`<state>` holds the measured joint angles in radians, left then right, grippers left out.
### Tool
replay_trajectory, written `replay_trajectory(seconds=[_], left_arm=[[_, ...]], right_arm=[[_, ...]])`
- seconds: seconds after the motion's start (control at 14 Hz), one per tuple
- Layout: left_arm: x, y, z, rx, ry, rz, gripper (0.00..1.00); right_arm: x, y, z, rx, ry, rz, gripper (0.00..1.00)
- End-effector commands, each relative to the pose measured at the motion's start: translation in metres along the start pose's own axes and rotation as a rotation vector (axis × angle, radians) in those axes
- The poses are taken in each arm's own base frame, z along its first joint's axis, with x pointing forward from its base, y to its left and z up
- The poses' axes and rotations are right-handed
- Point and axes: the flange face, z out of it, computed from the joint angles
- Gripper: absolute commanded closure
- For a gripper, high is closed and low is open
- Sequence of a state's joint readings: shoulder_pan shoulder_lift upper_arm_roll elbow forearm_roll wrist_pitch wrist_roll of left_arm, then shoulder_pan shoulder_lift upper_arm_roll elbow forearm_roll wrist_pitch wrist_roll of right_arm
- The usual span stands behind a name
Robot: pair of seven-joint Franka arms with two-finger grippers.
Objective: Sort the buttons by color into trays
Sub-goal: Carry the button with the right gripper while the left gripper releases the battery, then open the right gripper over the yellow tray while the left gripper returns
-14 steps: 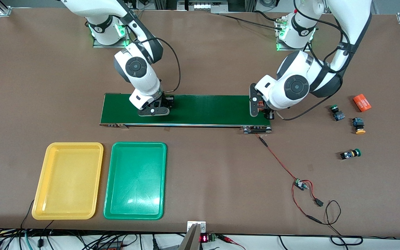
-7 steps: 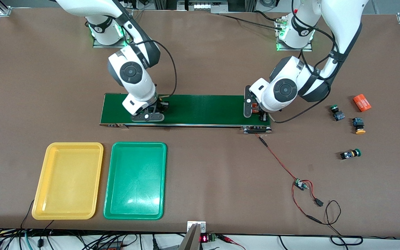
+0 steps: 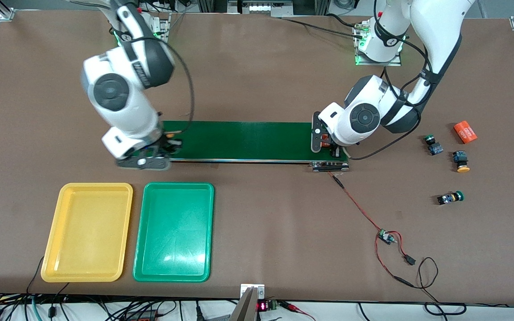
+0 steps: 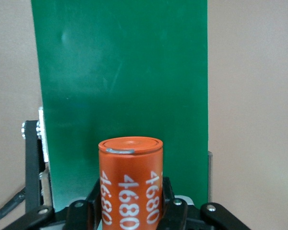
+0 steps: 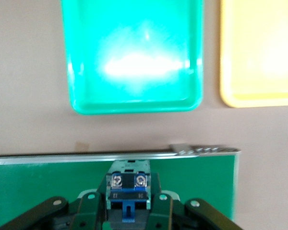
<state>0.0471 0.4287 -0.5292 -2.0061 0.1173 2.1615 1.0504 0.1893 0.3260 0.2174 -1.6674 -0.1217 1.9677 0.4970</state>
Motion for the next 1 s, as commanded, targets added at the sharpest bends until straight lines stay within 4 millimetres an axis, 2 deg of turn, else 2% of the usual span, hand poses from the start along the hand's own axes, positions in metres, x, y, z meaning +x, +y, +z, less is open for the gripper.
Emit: replay_trajectory(seconds=[0.0, 0.07, 0.14, 0.21, 0.36, 0.43, 0.57, 0.64, 0.79, 0.93], left_arm=[[-0.001, 0.004, 0.006, 0.008, -0.010, 0.019, 0.71], [-0.001, 0.004, 0.006, 0.012, -0.008, 0.019, 0.60], [-0.001, 0.005, 0.004, 0.016, -0.008, 0.022, 0.35], [-0.002, 0.004, 0.000, 0.023, -0.009, 0.034, 0.00], [0.001, 0.005, -0.017, 0.054, -0.006, 0.042, 0.00], [0.000, 0.005, -0.030, 0.076, -0.007, 0.039, 0.00], [-0.011, 0.007, -0.060, 0.117, -0.012, 0.015, 0.00], [-0.024, 0.005, -0.071, 0.123, -0.015, -0.012, 0.00], [-0.048, 0.000, -0.091, 0.138, -0.022, -0.054, 0.00], [-0.069, -0.007, -0.105, 0.163, -0.018, -0.094, 0.00]], right_arm=[[0.021, 0.050, -0.019, 0.049, -0.011, 0.034, 0.89], [0.029, 0.075, -0.022, 0.069, -0.011, 0.063, 0.89], [0.033, 0.092, -0.025, 0.073, -0.005, 0.048, 0.89], [0.040, 0.116, -0.026, 0.074, 0.000, 0.026, 0.89], [0.055, 0.175, -0.027, 0.081, 0.013, -0.040, 0.89], [0.058, 0.212, -0.020, 0.079, -0.007, -0.093, 0.89], [0.070, 0.263, -0.004, 0.088, -0.014, -0.208, 0.88], [0.079, 0.281, 0.003, 0.095, -0.010, -0.236, 0.88], [0.089, 0.286, 0.015, 0.092, 0.003, -0.335, 0.88], [0.102, 0.287, 0.037, 0.067, -0.015, -0.384, 0.88]])
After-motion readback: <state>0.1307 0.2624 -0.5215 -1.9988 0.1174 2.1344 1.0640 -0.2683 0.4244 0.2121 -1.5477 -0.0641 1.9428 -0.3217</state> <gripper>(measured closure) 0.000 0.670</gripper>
